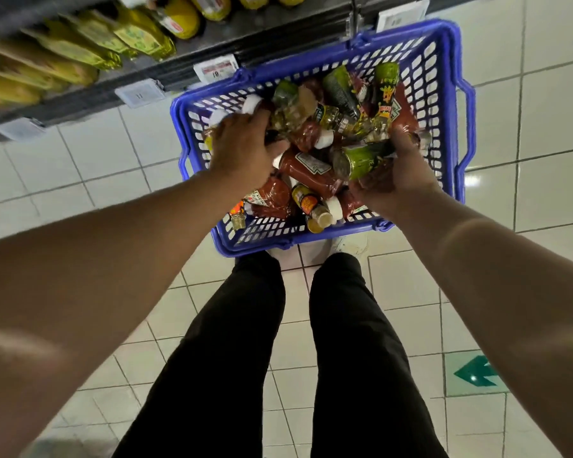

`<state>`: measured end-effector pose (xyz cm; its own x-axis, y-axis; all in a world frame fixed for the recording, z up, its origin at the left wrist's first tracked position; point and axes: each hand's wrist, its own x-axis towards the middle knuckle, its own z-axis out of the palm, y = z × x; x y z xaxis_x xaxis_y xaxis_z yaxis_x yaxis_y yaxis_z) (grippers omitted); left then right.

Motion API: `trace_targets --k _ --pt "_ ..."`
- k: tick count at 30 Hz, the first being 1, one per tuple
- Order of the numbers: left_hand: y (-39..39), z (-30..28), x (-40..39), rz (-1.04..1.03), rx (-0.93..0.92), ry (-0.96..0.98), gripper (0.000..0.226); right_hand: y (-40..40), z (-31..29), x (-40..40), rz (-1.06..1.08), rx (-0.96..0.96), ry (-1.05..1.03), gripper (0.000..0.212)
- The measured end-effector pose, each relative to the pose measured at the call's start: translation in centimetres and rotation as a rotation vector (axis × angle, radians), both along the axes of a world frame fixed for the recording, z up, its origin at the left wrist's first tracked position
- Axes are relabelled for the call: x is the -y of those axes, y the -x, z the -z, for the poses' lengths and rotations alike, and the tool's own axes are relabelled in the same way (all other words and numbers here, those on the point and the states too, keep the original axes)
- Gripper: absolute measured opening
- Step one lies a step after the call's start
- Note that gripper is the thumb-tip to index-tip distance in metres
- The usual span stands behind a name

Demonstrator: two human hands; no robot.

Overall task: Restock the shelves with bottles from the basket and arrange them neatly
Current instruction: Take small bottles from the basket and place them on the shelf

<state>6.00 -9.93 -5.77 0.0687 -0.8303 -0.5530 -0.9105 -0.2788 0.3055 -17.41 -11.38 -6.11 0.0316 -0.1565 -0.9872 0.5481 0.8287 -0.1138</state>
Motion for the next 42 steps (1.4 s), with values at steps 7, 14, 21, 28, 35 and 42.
trace_targets --k 7,14,21,28,35,42 --pt "4.3 -17.5 0.7 -0.671 -0.765 -0.044 0.020 -2.3 -16.3 3.0 -0.024 0.377 0.248 0.053" --pt "4.6 -37.2 1.2 -0.852 -1.186 -0.031 0.014 -3.2 -34.9 5.2 -0.233 0.454 0.505 0.057" --pt "3.7 -52.3 1.4 -0.910 -1.069 0.218 0.071 -0.9 -49.0 4.0 -0.483 0.478 0.719 0.032" --pt "0.7 -64.1 0.8 -0.781 -0.947 0.562 0.015 -1.7 -60.8 4.4 -0.556 0.384 0.926 0.023" --pt "-6.1 -73.9 -2.3 -0.780 -0.996 0.874 0.023 -9.3 -72.1 1.8 -0.546 0.326 1.241 0.024" --pt "-16.4 -82.8 -6.2 -0.753 -1.170 1.159 0.012 -22.6 -80.8 -4.2 -0.497 0.440 1.465 0.038"
